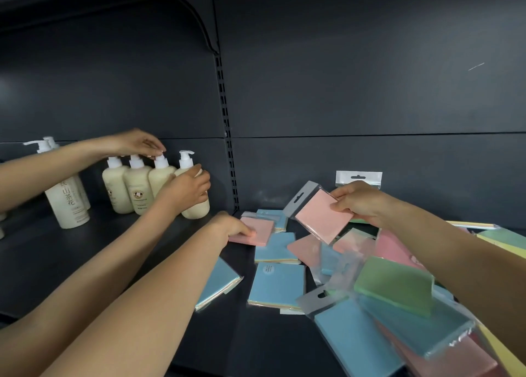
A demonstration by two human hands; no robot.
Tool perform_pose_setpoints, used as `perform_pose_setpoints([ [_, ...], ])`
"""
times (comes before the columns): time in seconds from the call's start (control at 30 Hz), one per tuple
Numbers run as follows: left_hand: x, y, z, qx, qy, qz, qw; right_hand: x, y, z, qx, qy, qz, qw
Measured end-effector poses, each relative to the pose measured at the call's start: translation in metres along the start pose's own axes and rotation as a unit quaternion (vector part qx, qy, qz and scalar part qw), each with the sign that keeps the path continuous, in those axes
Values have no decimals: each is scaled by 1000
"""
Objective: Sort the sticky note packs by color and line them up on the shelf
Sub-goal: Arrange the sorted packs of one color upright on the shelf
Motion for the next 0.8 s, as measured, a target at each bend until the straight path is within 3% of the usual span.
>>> perform_pose_setpoints([
  [0.1,-10,-2,-5,-1,-25,-15,1000,-5,1,-8,-11,-12,7,1000],
  [0.43,-10,-34,-62,34,-42,-249,967,-46,-7,-79,-5,-48,170,984],
  [0.8,75,-74,-197,132,44,-354,925,-117,-82,-222,-16,-105,288,952],
])
Point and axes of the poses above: each hand's wrist, its own z-axis towards the middle knuckle, its own x-axis out of the palm, y = z × x, the point moved 7 cm from there along z, towards the middle knuckle, and after that the axes turned 11 degrees about x, right-handed, at the moved point
